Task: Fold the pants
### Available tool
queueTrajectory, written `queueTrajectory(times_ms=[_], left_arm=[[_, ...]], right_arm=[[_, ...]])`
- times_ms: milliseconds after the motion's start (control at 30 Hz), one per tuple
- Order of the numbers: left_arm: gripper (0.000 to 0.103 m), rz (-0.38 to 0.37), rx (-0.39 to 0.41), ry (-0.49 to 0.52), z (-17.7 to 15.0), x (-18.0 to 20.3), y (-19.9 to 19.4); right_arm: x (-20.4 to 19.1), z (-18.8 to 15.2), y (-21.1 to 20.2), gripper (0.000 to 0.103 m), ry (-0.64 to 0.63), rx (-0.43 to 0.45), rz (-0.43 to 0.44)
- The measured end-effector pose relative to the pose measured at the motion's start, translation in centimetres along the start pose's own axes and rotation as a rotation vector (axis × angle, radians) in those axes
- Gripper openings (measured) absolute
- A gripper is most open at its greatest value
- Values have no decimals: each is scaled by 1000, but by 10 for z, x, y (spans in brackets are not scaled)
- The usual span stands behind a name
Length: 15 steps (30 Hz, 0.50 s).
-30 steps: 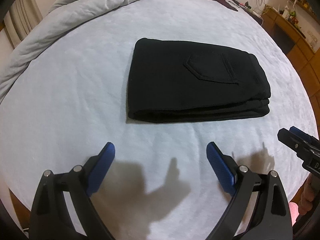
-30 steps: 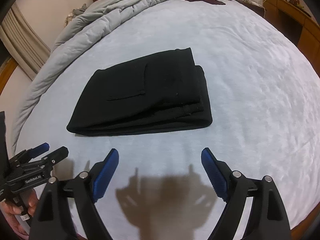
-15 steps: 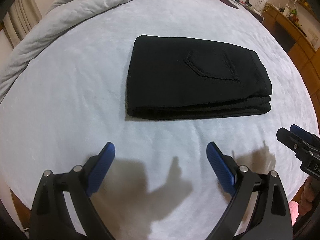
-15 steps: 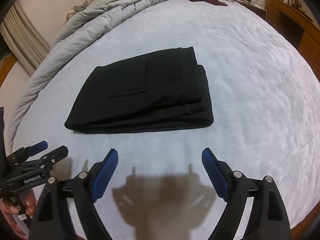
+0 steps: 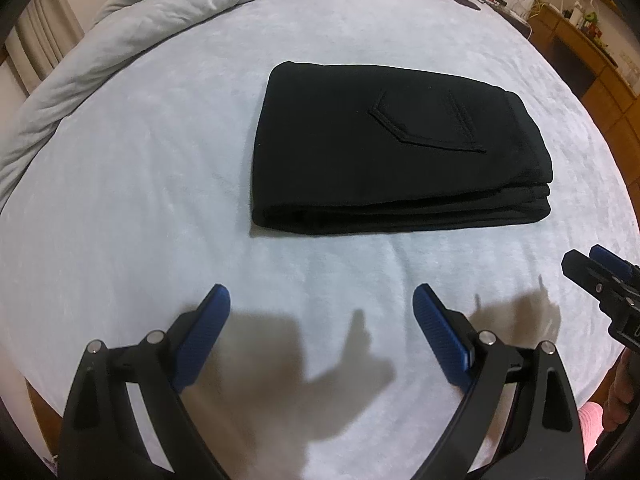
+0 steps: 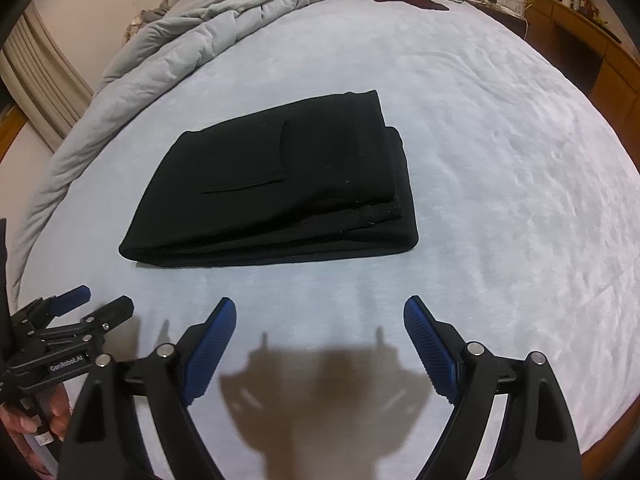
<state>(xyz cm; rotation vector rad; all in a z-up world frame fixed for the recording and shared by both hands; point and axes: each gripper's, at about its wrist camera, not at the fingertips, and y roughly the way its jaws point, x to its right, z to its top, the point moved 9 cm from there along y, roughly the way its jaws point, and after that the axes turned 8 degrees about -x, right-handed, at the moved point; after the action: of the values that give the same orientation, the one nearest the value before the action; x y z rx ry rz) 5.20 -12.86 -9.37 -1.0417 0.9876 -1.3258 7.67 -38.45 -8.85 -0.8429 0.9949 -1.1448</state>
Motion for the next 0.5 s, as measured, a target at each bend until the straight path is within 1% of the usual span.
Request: queueTrajectory(times_ms=[500], left_arm=[[92, -4, -4, 2, 2, 9, 2]], right_arm=[[-2, 6, 2, 86, -2, 4, 5]])
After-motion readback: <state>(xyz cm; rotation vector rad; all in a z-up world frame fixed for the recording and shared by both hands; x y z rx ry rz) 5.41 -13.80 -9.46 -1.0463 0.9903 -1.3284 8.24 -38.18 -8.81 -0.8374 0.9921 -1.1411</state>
